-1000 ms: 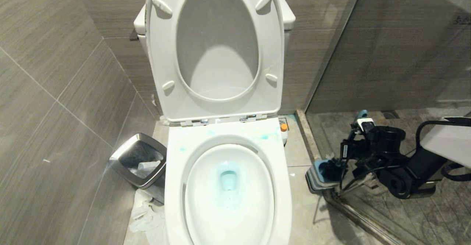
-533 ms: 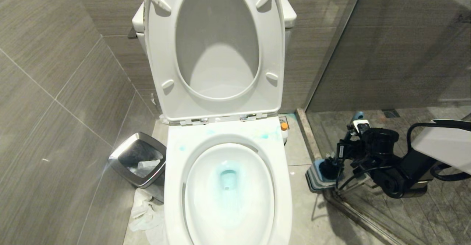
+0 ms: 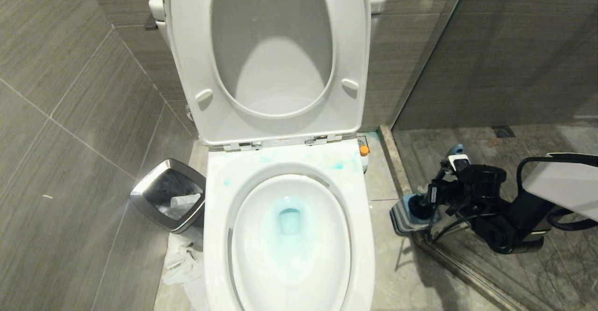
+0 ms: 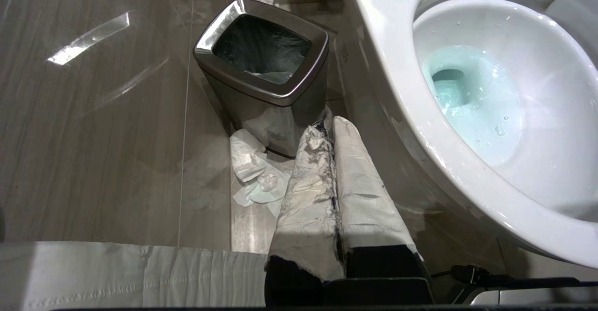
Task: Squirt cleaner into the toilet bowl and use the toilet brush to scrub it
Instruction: Put the toilet brush back
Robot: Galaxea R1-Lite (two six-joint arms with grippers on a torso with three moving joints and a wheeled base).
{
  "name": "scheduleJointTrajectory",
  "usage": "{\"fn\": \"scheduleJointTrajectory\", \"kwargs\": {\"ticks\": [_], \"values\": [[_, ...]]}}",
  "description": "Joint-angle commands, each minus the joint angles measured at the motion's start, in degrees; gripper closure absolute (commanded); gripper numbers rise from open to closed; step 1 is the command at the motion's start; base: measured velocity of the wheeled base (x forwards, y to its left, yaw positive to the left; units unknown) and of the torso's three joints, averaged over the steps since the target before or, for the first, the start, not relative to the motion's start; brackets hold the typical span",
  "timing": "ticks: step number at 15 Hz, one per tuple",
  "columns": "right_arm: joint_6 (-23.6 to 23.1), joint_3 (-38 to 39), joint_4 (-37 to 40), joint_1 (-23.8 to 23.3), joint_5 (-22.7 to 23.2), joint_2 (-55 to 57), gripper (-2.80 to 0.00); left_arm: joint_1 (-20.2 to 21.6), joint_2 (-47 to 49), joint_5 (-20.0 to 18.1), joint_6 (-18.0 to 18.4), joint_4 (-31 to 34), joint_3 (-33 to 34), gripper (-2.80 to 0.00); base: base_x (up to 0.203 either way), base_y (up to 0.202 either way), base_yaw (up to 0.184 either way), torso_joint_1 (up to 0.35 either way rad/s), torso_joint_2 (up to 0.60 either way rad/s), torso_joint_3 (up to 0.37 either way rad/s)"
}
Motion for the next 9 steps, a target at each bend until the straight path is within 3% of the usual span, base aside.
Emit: {"fn": "scheduleJointTrajectory", "kwargs": {"ticks": [1, 6, 8, 9], "values": [[-1.0, 1.9, -0.8, 0.1, 0.0, -1.7, 0.00, 0.0, 0.0, 0.0, 0.0, 0.0, 0.0, 0.00, 0.000, 0.000, 0.000, 0.000, 0.00, 0.000], [-4.4, 11.2, -2.1, 0.1, 0.3, -5.2, 0.00, 0.0, 0.0, 0.0, 0.0, 0.0, 0.0, 0.00, 0.000, 0.000, 0.000, 0.000, 0.00, 0.000], [-4.7, 13.4, -7.7, 0.1, 0.2, -3.8, 0.00, 0.0, 0.0, -0.1, 0.1, 0.0, 0.0, 0.00, 0.000, 0.000, 0.000, 0.000, 0.00, 0.000], [-4.9, 14.2, -10.4, 0.1, 0.2, -2.8, -2.80, 0.0, 0.0, -0.1, 0.1, 0.0, 0.0, 0.00, 0.000, 0.000, 0.000, 0.000, 0.00, 0.000]]}}
